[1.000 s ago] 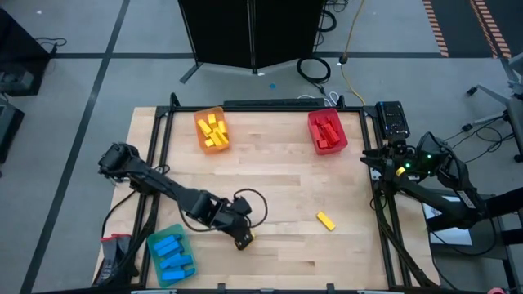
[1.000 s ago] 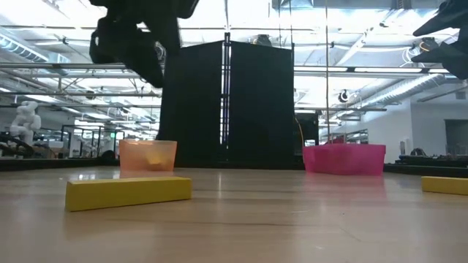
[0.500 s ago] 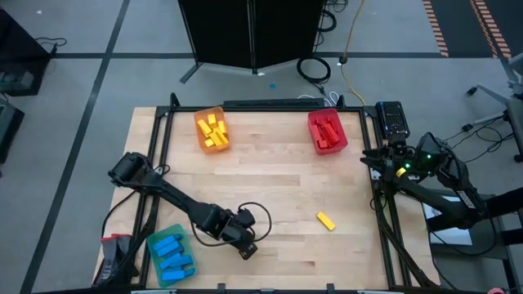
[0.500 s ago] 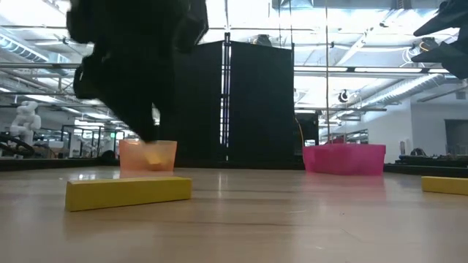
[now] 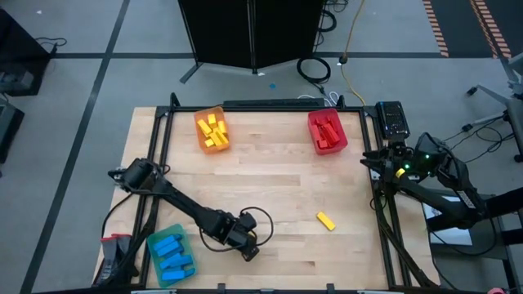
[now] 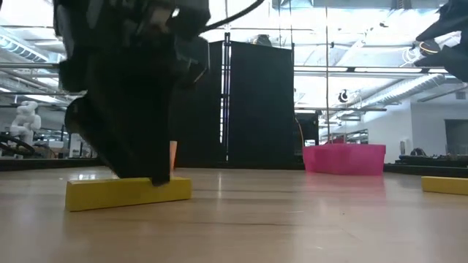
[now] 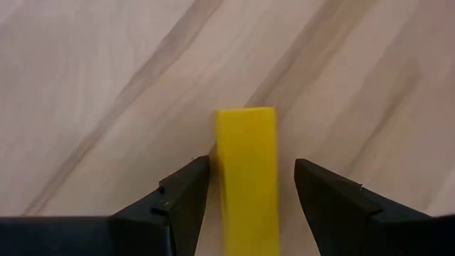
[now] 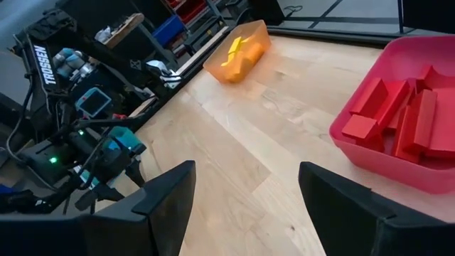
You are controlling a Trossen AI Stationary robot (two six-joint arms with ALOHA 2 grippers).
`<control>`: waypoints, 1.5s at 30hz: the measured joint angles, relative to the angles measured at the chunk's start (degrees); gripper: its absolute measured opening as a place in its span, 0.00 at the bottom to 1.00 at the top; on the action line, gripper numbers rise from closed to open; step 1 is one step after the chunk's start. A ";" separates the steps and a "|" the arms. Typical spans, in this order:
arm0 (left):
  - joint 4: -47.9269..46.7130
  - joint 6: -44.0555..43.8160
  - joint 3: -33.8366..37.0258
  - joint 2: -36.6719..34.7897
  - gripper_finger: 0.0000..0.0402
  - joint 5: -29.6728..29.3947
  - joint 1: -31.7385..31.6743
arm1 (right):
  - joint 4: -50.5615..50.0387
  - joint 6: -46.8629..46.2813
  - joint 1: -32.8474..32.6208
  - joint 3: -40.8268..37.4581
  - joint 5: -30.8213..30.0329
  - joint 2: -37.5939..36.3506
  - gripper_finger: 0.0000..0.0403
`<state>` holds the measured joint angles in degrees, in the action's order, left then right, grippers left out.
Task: Sort blocks
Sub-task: Put the yellow block into the orange transparent bin
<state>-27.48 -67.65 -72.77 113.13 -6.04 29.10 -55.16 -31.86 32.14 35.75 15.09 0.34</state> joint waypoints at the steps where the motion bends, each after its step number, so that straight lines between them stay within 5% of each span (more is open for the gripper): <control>1: -0.02 -0.58 0.00 0.56 0.54 -0.10 0.13 | -0.21 0.00 0.00 0.00 0.00 0.02 0.62; 11: -2.41 -0.83 -0.38 3.26 0.52 1.47 1.72 | -0.09 -0.11 0.00 0.00 0.01 0.01 0.62; 21: -5.21 0.87 -0.48 4.12 0.27 2.25 1.32 | -0.04 -0.04 0.00 0.00 0.02 0.00 0.62; 33: -7.14 0.38 -1.54 1.37 0.27 2.51 -0.21 | 0.03 -0.02 0.00 0.00 0.00 0.00 0.62; 45: -28.96 0.47 -6.47 -8.99 0.27 -7.29 -8.03 | 0.03 0.69 0.00 0.00 0.00 0.02 0.62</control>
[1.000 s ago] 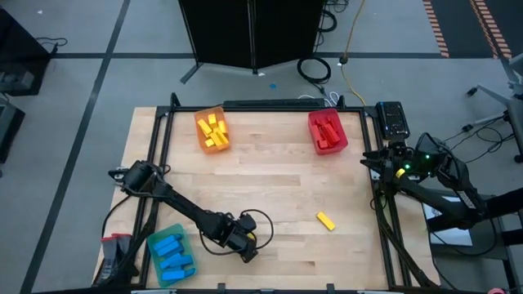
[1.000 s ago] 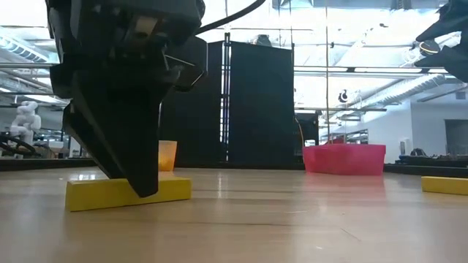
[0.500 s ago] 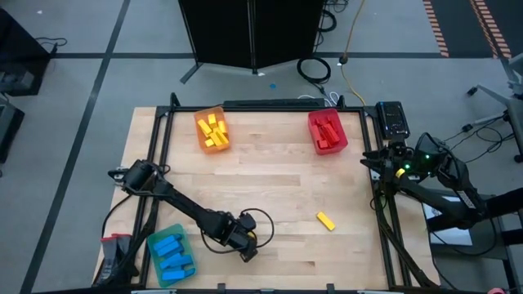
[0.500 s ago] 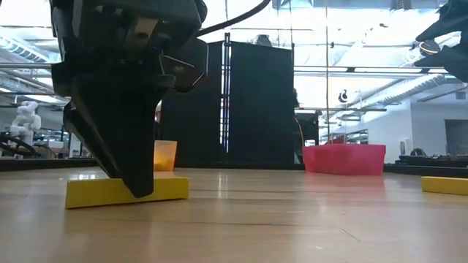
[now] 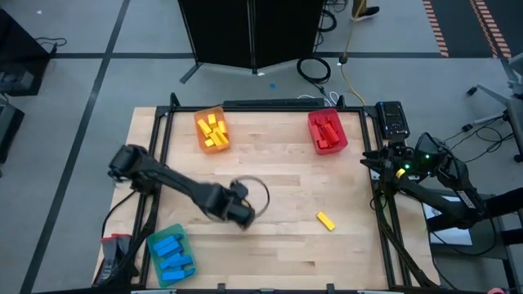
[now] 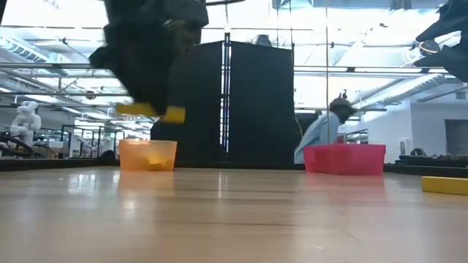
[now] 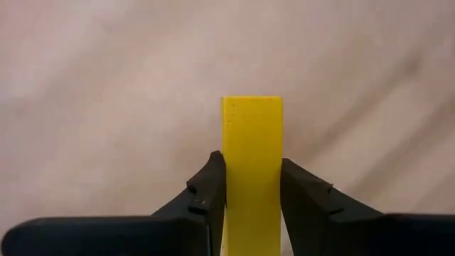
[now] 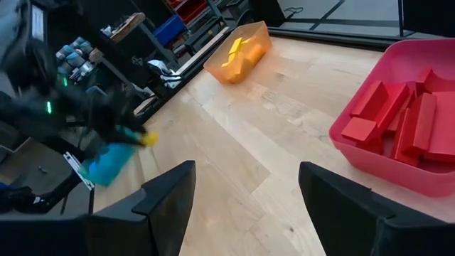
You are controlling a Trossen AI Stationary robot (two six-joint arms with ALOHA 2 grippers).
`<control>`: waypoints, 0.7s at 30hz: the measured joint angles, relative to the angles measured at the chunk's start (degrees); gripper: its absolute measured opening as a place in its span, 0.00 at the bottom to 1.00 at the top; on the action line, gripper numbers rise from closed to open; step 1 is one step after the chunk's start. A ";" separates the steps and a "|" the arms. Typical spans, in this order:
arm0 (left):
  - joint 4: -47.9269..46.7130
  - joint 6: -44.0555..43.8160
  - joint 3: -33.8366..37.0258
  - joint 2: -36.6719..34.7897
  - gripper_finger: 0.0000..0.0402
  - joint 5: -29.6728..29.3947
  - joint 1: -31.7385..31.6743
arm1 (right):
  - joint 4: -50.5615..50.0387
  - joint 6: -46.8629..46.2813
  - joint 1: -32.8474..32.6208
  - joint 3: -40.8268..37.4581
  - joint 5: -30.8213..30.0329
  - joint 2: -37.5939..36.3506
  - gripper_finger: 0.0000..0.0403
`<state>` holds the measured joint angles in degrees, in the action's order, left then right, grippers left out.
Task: Sort blocks
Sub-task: Put the yellow block into the orange transparent bin
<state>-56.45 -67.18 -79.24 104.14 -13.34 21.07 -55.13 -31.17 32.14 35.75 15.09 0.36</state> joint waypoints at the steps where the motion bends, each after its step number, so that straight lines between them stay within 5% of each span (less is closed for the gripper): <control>1: -1.11 -0.03 -0.01 -1.38 0.27 -1.40 -1.16 | 0.00 0.17 0.01 0.00 0.00 -0.01 0.62; 14: -16.35 -2.10 -0.15 -17.11 0.27 -20.77 -25.06 | 0.55 0.11 0.00 0.00 -0.02 0.00 0.62; 21: -14.45 3.07 0.14 -18.22 0.27 -22.18 -38.96 | 0.50 -0.87 0.00 0.00 -0.02 0.00 0.62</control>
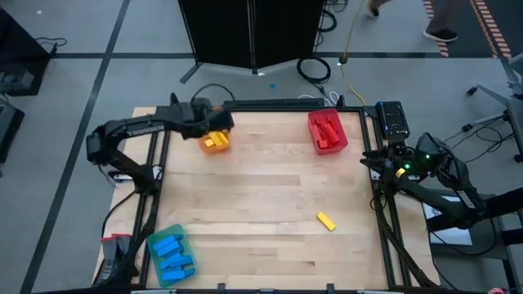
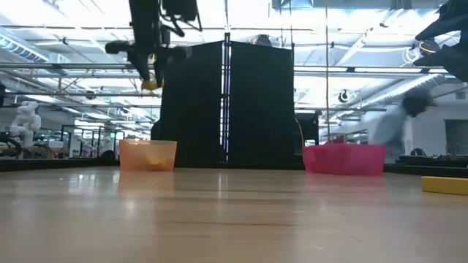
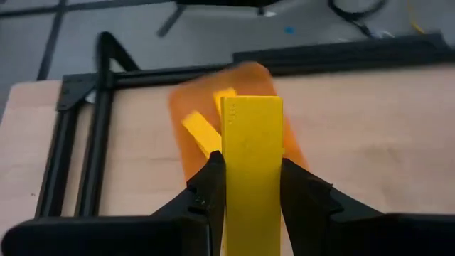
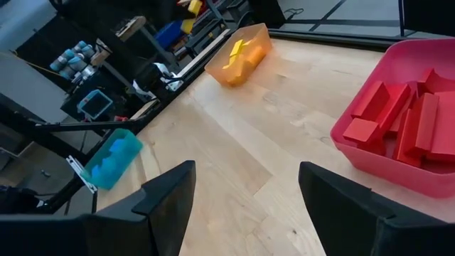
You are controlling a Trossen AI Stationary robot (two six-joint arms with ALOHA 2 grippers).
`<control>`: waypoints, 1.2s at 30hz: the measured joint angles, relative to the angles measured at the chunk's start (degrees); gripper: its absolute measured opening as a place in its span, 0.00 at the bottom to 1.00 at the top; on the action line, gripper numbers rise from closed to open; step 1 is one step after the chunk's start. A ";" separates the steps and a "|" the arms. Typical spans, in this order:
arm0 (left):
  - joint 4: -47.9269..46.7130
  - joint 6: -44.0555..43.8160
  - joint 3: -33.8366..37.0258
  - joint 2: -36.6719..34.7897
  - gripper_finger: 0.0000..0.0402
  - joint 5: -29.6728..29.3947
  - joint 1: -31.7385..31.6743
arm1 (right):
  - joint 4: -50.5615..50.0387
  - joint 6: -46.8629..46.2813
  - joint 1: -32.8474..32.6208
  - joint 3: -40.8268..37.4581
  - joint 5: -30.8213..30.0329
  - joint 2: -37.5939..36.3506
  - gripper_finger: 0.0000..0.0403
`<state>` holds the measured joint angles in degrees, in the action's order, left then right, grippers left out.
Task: Sort blocks
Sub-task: Put the yellow block into the orange transparent bin
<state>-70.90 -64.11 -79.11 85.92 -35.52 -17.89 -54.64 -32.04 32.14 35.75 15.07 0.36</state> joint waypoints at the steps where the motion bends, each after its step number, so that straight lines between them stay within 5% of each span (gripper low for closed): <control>1: 0.33 -0.39 0.27 0.30 0.27 -0.07 -1.42 | -0.02 -0.02 0.02 0.00 0.00 0.00 0.62; 11: 11.37 -14.98 11.21 2.75 0.27 0.55 -4.13 | -0.15 -0.04 0.00 0.00 0.00 0.00 0.62; 23: 13.91 -30.93 21.88 2.72 0.27 0.12 -2.49 | -0.61 0.30 0.01 0.00 0.00 0.00 0.62; 36: 24.28 -17.84 25.77 2.72 0.27 -0.60 -3.92 | -0.59 0.19 0.00 0.00 0.00 0.00 0.62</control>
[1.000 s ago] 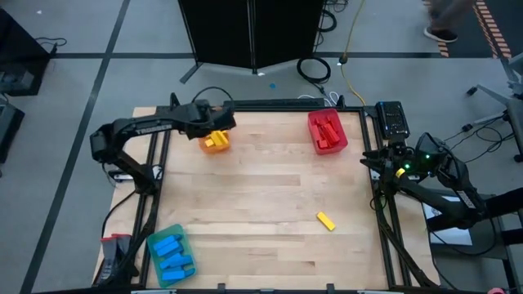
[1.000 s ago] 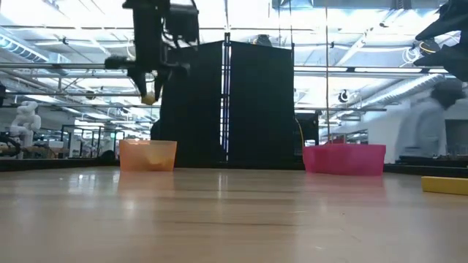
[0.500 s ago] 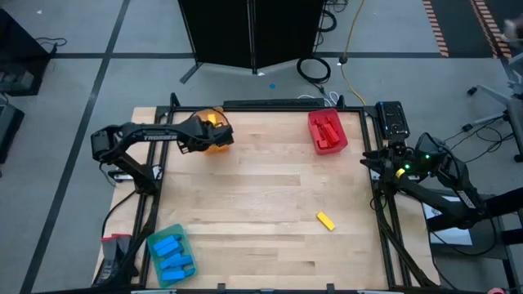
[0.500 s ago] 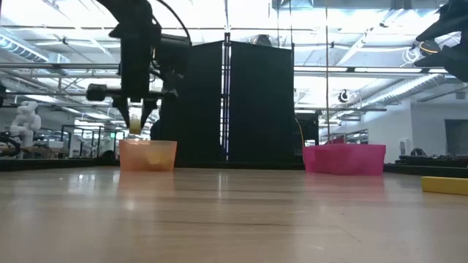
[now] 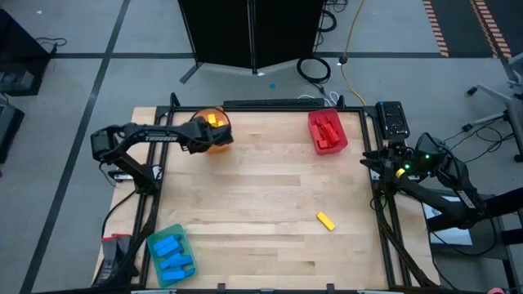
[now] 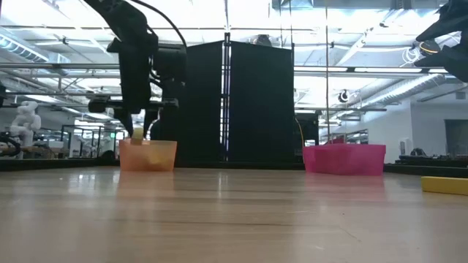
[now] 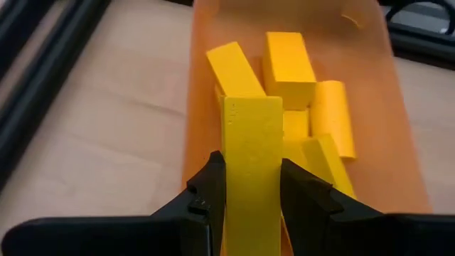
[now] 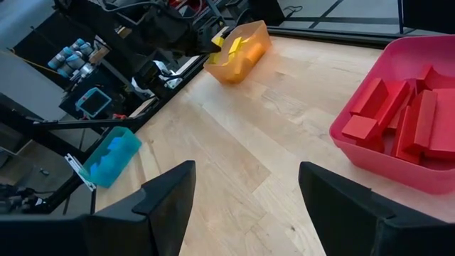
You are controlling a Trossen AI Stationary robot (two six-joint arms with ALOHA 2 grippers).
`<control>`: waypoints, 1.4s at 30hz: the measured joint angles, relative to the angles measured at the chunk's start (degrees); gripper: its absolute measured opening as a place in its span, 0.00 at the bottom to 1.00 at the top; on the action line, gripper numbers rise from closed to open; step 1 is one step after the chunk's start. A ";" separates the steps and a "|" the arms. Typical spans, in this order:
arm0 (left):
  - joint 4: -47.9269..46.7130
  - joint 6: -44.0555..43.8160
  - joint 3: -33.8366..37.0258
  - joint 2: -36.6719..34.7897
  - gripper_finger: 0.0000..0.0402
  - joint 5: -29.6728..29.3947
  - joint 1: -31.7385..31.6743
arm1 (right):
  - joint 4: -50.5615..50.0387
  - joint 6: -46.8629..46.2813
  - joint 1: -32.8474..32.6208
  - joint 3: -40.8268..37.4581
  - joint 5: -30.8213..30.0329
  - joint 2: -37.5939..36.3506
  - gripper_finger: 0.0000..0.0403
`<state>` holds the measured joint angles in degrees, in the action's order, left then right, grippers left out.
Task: Sort blocks
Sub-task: Put the yellow block into the orange transparent bin
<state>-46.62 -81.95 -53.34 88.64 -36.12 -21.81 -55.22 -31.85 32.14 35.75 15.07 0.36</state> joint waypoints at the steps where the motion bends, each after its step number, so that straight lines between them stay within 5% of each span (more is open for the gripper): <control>1: -0.46 0.29 0.00 0.00 0.27 0.00 -0.27 | 0.00 -0.01 0.00 0.00 0.00 -0.01 0.62; 25: 1.12 3.25 -0.01 5.26 0.27 4.15 -2.18 | 0.00 -0.46 0.00 0.00 0.07 0.00 0.62; 36: 0.64 3.29 -0.02 5.33 0.39 4.64 -2.24 | 0.00 -0.45 0.01 0.00 0.09 0.00 0.62; 42: 0.60 12.83 -2.89 5.33 0.40 7.54 -2.22 | 0.02 -0.07 0.00 0.00 0.09 -0.01 0.62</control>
<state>-46.02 -69.12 -56.23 93.97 -28.58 -24.03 -55.20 -31.92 32.14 35.75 15.16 0.35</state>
